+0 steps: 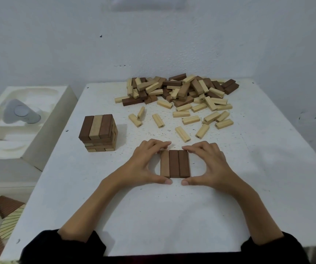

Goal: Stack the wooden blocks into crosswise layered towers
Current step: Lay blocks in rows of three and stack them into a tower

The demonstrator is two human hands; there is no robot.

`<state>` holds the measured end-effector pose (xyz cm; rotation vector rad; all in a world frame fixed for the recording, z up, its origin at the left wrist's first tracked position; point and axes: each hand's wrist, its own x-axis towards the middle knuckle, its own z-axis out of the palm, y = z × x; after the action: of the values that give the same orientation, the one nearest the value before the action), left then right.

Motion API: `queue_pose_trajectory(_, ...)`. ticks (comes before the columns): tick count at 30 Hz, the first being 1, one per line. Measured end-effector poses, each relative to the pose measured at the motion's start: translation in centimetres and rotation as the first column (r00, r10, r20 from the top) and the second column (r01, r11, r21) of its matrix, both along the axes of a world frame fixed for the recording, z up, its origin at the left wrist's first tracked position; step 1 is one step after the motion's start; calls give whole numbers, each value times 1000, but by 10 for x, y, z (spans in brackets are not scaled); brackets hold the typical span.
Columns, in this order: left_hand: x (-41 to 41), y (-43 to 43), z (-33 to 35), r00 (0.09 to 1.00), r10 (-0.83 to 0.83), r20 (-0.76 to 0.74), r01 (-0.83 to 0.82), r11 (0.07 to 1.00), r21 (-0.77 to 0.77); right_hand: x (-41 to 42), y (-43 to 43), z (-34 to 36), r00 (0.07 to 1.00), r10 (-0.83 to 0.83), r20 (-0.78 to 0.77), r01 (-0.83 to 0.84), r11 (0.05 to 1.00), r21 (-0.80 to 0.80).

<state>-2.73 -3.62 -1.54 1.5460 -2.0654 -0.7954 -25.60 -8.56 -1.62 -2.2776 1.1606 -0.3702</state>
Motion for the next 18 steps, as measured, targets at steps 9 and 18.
queue_pose_trajectory(9, 0, -1, 1, 1000, 8, -7, -8, 1000, -14, 1, 0, -9, 999, 17, 43, -14, 997, -79)
queue_pose_trajectory(18, -17, 10, 5, 962, 224, -153, -250, 951, -181, -19, -14, -7, 941, -75, 331, 55, 996, 69)
